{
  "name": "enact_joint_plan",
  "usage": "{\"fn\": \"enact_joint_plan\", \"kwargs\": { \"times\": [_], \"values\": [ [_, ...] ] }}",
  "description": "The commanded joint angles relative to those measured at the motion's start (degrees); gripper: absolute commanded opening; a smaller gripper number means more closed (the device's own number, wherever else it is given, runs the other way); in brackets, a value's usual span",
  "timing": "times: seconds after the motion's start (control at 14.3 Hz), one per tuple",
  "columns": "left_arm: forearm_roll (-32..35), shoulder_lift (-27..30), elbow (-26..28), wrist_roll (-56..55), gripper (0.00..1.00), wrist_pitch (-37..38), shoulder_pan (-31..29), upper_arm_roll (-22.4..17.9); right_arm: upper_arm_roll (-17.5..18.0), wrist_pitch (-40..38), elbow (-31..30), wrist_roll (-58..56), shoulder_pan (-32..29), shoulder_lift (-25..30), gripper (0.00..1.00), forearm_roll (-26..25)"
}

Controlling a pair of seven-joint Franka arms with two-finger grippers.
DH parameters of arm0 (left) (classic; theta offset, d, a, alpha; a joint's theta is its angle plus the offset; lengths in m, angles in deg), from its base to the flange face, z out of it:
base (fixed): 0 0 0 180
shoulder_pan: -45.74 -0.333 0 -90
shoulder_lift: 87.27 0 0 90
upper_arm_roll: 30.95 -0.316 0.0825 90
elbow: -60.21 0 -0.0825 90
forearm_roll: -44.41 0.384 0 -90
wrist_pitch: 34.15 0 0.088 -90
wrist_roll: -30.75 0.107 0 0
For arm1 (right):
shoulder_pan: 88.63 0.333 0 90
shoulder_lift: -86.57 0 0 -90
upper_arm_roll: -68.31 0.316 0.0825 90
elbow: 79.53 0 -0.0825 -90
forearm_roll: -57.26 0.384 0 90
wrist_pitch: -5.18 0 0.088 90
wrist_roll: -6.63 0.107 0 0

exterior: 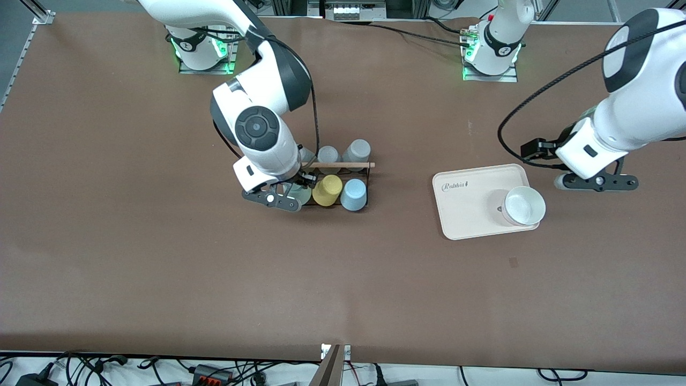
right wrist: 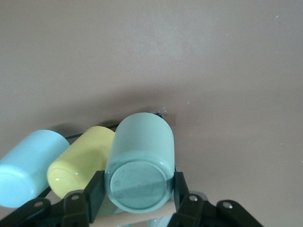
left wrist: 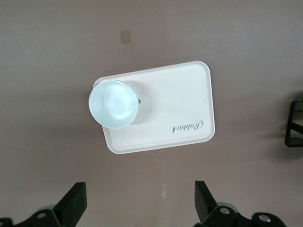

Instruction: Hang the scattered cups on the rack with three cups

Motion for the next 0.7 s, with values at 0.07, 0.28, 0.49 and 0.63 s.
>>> {"fn": "enact_joint_plan", "kwargs": {
  "times": [0.07,0.28,0.49,0.63],
  "values": [
    [0.74,0.60,-1.03,-2.93,1.00,0.05,-1.87,0.16,-0.32,0.88,1.59,1.20,0.67,-2.49,0.31,-0.19],
    [0.65,1.04,-1.30,-8.92,1.00,1.45,-1.78,0.69,-0.32,2.19,1.42,1.20,1.02,-3.11,0.31,-0.46],
    [1.00,1.48,-1.39,-8.06,1.00,0.49,-1.78,0.95,-0.32,2.90,1.42,1.11,1.02,-4.07,0.31,-0.46],
    [1.09,1.39,-1.30,-7.79,1.00,-1.08,-1.78,0.87,-0.32,3.43,1.24,1.02,1.02,-4.51,0.31,-0.63]
  ]
}}
